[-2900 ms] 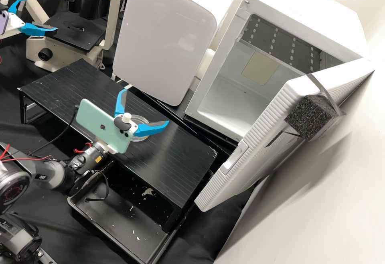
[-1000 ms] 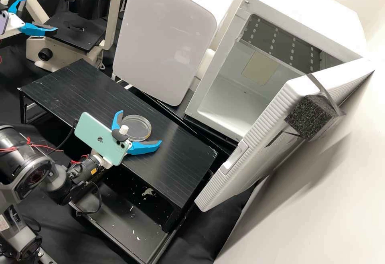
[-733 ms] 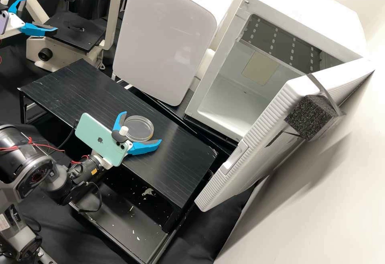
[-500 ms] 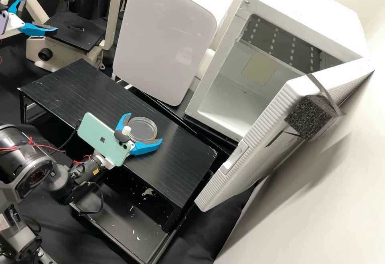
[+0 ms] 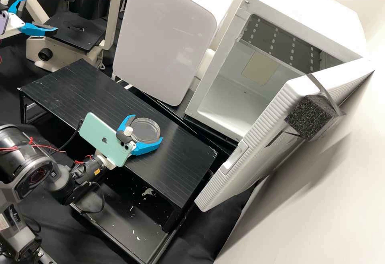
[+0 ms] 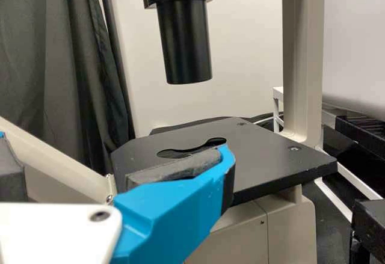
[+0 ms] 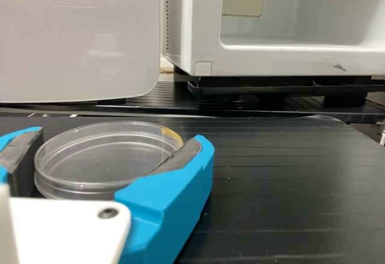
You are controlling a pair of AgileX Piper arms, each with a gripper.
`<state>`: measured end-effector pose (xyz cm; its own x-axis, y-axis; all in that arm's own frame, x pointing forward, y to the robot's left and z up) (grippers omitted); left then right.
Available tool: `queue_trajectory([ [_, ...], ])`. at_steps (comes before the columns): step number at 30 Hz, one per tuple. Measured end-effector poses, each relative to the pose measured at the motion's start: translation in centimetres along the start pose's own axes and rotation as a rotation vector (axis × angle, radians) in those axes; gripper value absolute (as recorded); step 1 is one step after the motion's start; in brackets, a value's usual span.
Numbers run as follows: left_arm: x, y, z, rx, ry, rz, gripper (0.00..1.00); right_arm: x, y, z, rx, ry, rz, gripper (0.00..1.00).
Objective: Place the petri dish in the incubator
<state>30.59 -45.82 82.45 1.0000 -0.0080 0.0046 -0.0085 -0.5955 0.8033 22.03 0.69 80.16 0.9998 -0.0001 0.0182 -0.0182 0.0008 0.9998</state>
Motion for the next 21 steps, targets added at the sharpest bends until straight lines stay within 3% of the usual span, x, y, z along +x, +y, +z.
queue_trajectory([
  [14, 0.0, 0.0, 0.0, 0.000, 0.000, 0.000, 1.00, 0.3, 1.2, 0.7, -0.006, -0.014, 0.017, 0.00],
  [17, 0.0, 0.0, 0.0, 0.000, 0.000, 0.000, 1.00, 0.5, 2.7, 1.2, -0.005, -0.036, 0.069, 0.00],
  [21, 0.0, 0.0, 0.0, 0.000, 0.000, 0.000, 1.00, 1.0, 5.5, 1.9, 0.022, -0.055, 0.188, 0.00],
])
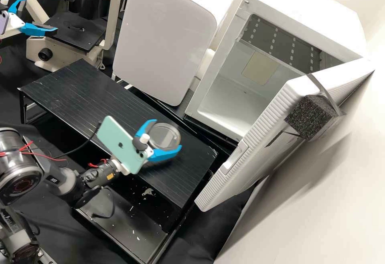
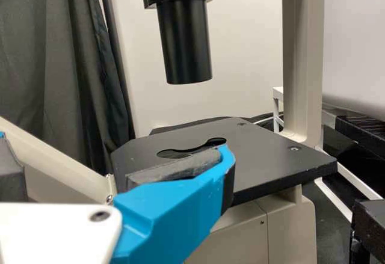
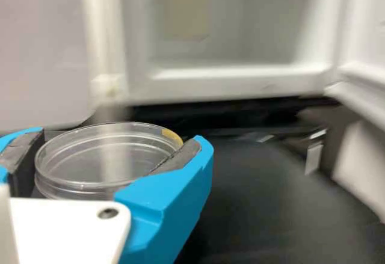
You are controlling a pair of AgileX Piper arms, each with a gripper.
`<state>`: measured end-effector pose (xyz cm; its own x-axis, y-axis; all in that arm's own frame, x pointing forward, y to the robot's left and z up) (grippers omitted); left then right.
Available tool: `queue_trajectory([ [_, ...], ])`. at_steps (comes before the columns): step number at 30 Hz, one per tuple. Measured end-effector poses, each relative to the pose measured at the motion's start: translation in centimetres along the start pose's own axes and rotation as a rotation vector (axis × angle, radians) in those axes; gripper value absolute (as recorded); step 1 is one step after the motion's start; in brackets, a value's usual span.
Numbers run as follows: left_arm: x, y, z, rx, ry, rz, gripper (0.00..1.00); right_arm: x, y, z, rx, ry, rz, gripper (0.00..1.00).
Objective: Place the petri dish in the incubator
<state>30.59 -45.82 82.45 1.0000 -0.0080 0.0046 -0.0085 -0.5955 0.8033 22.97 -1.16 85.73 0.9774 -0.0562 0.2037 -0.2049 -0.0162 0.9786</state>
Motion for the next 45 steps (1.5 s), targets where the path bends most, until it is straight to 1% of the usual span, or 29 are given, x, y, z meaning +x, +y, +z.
queue_trajectory([
  [1, 0.0, 0.0, 0.0, 0.000, 0.000, 0.000, 1.00, 0.6, 1.2, 0.2, 0.009, -0.004, 0.049, 0.00],
  [5, 0.0, 0.0, 0.0, 0.000, 0.000, 0.000, 1.00, 2.9, 3.3, 0.3, 0.010, 0.018, 0.131, 0.00],
  [9, 0.0, 0.0, 0.0, 0.000, 0.000, 0.000, 1.00, 6.0, 4.2, 0.3, 0.005, 0.052, 0.166, 0.00],
  [14, 0.0, 0.0, 0.0, 0.000, 0.000, 0.000, 1.00, 10.7, 4.8, 0.8, 0.006, 0.072, 0.202, 0.00],
  [19, 0.0, 0.0, 0.0, 0.000, 0.000, 0.000, 1.00, 14.2, 5.1, 1.5, -0.011, 0.061, 0.204, 0.00],
  [23, 0.0, 0.0, 0.0, 0.000, 0.000, 0.000, 1.00, 16.8, 5.5, 2.1, -0.001, 0.037, 0.211, 0.00],
  [34, 0.0, 0.0, 0.0, 0.000, 0.000, 0.000, 1.00, 21.3, 6.5, 2.3, -0.006, 0.038, 0.217, 0.00],
  [37, 0.0, 0.0, 0.0, 0.000, 0.000, 0.000, 1.00, 22.5, 6.3, 2.5, -0.011, 0.030, 0.197, 0.00],
  [42, 0.0, 0.0, 0.0, 0.000, 0.000, 0.000, 1.00, 24.2, 5.6, 3.2, 0.004, 0.006, 0.163, 0.00],
  [45, 0.0, 0.0, 0.0, 0.000, 0.000, 0.000, 1.00, 24.8, 4.4, 4.0, 0.012, -0.010, 0.118, 0.00],
])
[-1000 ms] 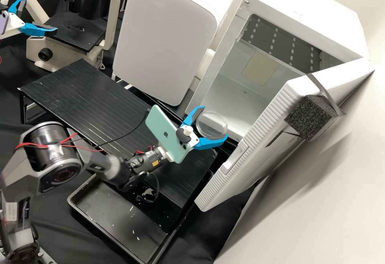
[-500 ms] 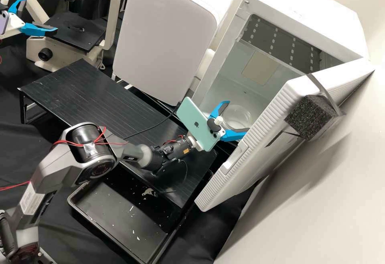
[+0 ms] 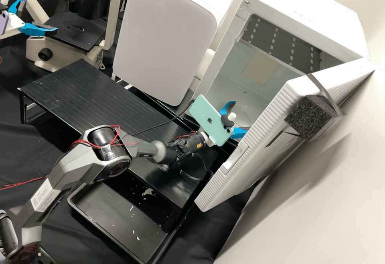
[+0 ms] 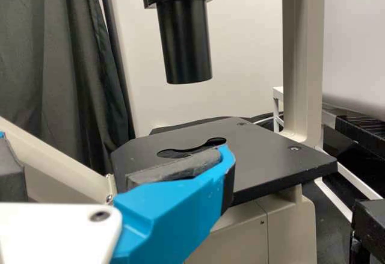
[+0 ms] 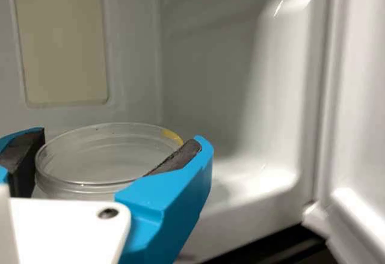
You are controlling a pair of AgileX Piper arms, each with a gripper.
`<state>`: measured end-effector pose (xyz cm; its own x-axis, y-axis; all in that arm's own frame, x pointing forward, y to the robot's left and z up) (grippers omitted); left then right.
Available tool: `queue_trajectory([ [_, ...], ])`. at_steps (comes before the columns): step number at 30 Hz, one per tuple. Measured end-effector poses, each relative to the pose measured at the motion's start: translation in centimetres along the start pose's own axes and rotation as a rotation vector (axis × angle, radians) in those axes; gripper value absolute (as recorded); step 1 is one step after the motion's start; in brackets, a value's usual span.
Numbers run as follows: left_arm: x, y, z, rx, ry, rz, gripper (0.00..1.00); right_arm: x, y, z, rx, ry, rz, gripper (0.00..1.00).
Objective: Place the petri dish in the incubator
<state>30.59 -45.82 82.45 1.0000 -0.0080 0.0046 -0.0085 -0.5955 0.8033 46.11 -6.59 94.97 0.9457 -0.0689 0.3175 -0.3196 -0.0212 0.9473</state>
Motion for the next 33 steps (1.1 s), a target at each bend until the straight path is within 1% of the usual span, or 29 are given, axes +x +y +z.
queue_trajectory([
  [2, 0.0, 0.0, 0.0, 0.000, 0.000, 0.000, 1.00, 0.2, -0.4, 0.2, 0.003, 0.005, -0.007, 0.00],
  [3, 0.0, 0.0, 0.0, 0.000, 0.000, 0.000, 1.00, 0.3, -0.4, 0.2, 0.010, 0.007, -0.005, 0.00],
  [7, 0.0, 0.0, 0.0, 0.000, 0.000, 0.000, 1.00, 0.8, -0.6, 0.3, 0.016, 0.018, 0.001, 0.00],
  [15, 0.0, 0.0, 0.0, 0.000, 0.000, 0.000, 1.00, 1.0, -0.9, 0.3, 0.035, 0.027, -0.009, 0.00],
  [24, 0.0, 0.0, 0.0, 0.000, 0.000, 0.000, 1.00, 0.9, -0.7, -0.3, 0.002, 0.056, -0.029, 0.00],
  [26, 0.0, 0.0, 0.0, 0.000, 0.000, 0.000, 1.00, 0.9, -0.5, -0.7, -0.016, 0.065, -0.042, 0.00],
  [27, 0.0, 0.0, 0.0, 0.000, 0.000, 0.000, 1.00, 0.9, -0.4, -0.7, -0.017, 0.061, -0.045, 0.00],
  [31, 0.0, 0.0, 0.0, 0.000, 0.000, 0.000, 1.00, 0.8, 0.2, -0.5, -0.055, 0.051, -0.070, 0.00],
  [33, 0.0, 0.0, 0.0, 0.000, 0.000, 0.000, 1.00, 0.9, 0.5, -0.3, -0.058, 0.041, -0.074, 0.00],
])
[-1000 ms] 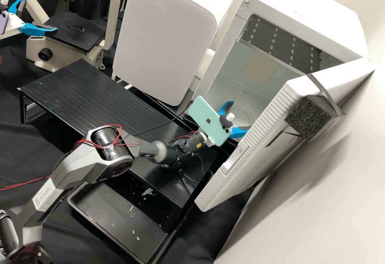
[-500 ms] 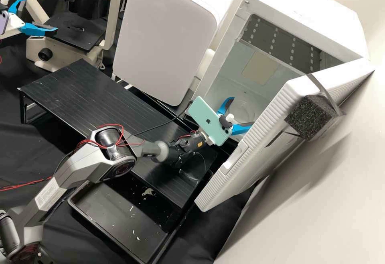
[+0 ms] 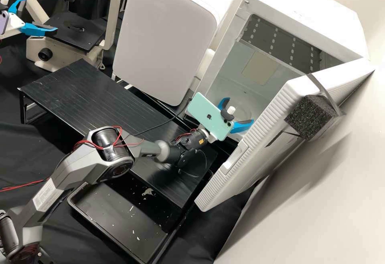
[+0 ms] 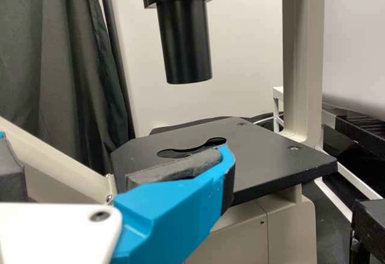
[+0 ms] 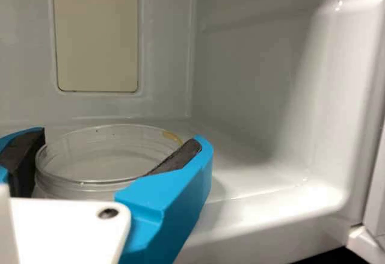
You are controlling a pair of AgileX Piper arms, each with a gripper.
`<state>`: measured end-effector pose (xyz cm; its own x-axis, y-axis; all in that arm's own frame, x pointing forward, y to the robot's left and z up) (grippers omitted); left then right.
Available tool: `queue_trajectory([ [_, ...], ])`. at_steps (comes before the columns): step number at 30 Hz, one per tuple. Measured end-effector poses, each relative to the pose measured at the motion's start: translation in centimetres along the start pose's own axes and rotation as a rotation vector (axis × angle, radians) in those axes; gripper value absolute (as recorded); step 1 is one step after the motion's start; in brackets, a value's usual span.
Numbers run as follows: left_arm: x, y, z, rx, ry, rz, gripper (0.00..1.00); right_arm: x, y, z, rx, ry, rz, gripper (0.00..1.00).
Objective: Place the petri dish in the incubator
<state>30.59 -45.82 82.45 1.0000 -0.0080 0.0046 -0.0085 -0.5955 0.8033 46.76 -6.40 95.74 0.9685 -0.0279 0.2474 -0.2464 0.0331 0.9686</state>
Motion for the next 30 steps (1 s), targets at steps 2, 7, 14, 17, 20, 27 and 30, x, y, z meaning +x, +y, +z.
queue_trajectory([
  [2, 0.0, 0.0, 0.0, 0.000, 0.000, 0.000, 1.00, 0.1, 0.3, 0.1, -0.004, -0.007, -0.003, 0.00],
  [7, 0.0, 0.0, 0.0, 0.000, 0.000, 0.000, 1.00, 0.1, 0.9, 0.6, -0.018, -0.031, -0.006, 0.00],
  [14, 0.0, 0.0, 0.0, 0.000, 0.000, 0.000, 1.00, 0.1, 1.1, 0.8, -0.018, -0.036, -0.005, 0.00],
  [17, 0.0, 0.0, 0.0, 0.000, 0.000, 0.000, 1.00, 0.1, 1.1, 0.8, -0.018, -0.036, -0.005, 0.00],
  [20, 0.0, 0.0, 0.0, 0.000, 0.000, 0.000, 1.00, 0.1, 1.1, 0.8, -0.018, -0.036, -0.005, 0.00],
  [27, 0.0, 0.0, 0.0, 0.000, 0.000, 0.000, 1.00, 0.1, 1.4, 0.4, -0.028, -0.029, -0.007, 0.00],
  [30, 0.0, 0.0, 0.0, 0.000, 0.000, 0.000, 1.00, 0.0, 1.9, -0.2, -0.038, -0.016, -0.002, 0.00],
])
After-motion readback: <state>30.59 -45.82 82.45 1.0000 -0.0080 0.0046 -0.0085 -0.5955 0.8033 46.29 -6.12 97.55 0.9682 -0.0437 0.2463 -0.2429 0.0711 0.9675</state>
